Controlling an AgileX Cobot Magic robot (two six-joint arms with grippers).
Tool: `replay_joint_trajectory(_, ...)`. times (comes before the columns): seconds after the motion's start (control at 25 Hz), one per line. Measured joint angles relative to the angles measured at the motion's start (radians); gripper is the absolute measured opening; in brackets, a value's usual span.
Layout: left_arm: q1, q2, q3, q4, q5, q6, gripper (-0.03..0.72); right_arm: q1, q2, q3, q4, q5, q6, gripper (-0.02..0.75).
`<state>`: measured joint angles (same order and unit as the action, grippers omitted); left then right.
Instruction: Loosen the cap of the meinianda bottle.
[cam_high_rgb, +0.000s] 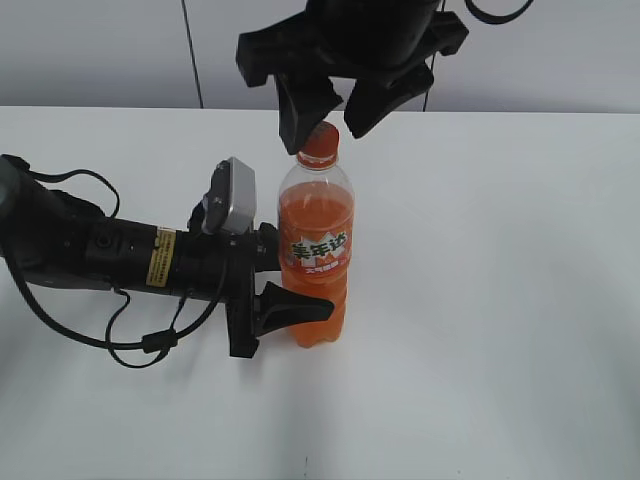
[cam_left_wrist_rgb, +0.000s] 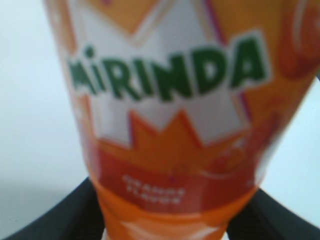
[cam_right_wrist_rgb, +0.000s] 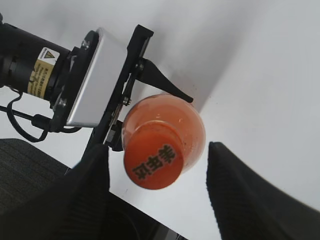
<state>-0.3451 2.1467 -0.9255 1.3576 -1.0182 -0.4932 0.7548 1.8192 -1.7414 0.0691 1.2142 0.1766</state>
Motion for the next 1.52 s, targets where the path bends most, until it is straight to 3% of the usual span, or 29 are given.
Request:
replay_joint_trajectory(0.24, 0.000, 0.000, 0.000, 0.000, 0.000, 0.000, 0.410, 0.000, 0.012, 0.000, 0.000, -0.006, 0.000, 0.433)
replay_joint_trajectory(0.52, 0.000, 0.000, 0.000, 0.000, 0.000, 0.000, 0.410, 0.000, 0.017, 0.000, 0.002, -0.006, -0.004, 0.271)
replay_joint_trajectory(0.68, 0.000, 0.000, 0.000, 0.000, 0.000, 0.000, 0.410, 0.000, 0.017, -0.001, 0.002, -0.004, -0.077, 0.271)
replay_joint_trajectory(0.8, 0.000, 0.000, 0.000, 0.001, 0.000, 0.000, 0.410, 0.000, 0.017, -0.001, 0.003, -0.004, -0.226, 0.271)
replay_joint_trajectory(1.24, 0.000, -0.001, 0.000, 0.001, 0.000, 0.000, 0.410, 0.000, 0.018, -0.002, 0.002, 0.001, -1.099, 0.271)
replay_joint_trajectory(1.52, 0.000, -0.001, 0.000, -0.001, 0.003, -0.001, 0.410, 0.000, 0.018, -0.003, -0.014, -0.001, -1.292, 0.272)
